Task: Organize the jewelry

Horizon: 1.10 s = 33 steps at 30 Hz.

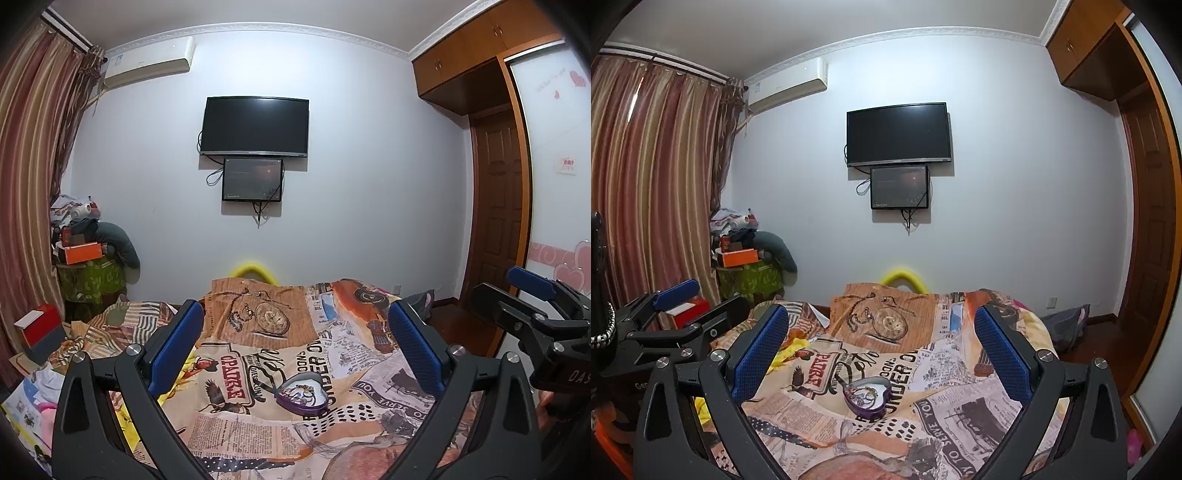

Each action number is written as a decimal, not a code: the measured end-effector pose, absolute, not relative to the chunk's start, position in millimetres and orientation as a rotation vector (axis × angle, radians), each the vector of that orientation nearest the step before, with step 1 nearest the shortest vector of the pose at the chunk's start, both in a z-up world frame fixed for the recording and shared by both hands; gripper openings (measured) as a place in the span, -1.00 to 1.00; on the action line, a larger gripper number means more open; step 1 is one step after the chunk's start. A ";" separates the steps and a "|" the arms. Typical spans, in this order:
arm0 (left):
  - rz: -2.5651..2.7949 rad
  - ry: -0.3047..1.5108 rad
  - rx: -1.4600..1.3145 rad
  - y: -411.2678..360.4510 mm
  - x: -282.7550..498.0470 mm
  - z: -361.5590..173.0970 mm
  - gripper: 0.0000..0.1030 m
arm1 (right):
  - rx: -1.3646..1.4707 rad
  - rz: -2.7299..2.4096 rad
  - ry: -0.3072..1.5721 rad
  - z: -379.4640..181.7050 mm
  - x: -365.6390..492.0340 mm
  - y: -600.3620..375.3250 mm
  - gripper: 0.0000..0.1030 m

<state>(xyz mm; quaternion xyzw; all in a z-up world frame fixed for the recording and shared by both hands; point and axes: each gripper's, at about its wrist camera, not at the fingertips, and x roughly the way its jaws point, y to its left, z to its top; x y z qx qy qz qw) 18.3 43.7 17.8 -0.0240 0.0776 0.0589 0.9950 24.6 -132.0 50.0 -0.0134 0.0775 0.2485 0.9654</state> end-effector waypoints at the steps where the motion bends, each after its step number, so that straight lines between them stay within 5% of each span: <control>1: 0.119 0.158 -0.045 43.4 19.3 17.2 0.95 | -0.026 0.504 0.159 49.8 25.5 -132.1 0.94; 33: 0.091 0.169 -0.079 54.3 27.0 14.7 0.95 | -0.013 0.495 0.174 49.5 29.4 -136.3 0.94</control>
